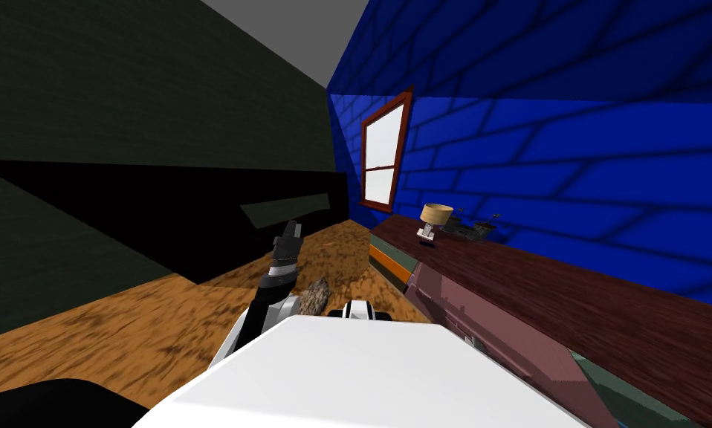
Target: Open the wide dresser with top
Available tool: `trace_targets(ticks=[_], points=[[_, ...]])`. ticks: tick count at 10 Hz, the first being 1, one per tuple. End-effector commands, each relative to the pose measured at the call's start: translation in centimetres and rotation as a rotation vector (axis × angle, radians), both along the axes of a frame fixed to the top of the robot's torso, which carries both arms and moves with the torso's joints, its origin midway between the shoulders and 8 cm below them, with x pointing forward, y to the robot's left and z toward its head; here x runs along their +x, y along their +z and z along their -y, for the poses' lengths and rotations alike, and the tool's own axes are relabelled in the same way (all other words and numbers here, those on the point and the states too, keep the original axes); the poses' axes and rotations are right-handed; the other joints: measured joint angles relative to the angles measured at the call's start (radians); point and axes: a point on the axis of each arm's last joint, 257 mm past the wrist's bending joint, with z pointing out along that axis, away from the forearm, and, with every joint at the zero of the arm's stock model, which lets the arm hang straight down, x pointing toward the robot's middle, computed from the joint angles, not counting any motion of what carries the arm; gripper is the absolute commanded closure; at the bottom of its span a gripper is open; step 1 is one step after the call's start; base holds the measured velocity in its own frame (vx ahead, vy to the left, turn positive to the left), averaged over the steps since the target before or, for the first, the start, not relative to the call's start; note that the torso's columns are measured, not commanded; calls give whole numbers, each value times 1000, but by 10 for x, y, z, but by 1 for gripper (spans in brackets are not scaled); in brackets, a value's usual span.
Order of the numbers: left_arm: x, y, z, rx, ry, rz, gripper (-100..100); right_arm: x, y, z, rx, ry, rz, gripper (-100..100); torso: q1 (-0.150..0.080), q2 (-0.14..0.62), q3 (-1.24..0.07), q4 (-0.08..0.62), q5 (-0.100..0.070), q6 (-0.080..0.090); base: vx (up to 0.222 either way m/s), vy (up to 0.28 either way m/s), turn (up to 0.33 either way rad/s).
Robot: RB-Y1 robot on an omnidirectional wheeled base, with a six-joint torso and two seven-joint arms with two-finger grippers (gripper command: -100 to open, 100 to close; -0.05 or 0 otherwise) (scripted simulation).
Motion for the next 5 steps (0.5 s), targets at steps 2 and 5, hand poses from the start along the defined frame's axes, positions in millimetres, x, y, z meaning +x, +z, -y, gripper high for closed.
trace_targets(ticks=[2,5], points=[[0,0,0,0,0,0,0,-10,10,21,-13,-89,30,100,0,0,0,0,0,-1,-108,11,328],[0,0,0,0,0,0,0,-25,11,35,-13,-165,36,100,3,3,1,0,1,0,-103,31,235]])
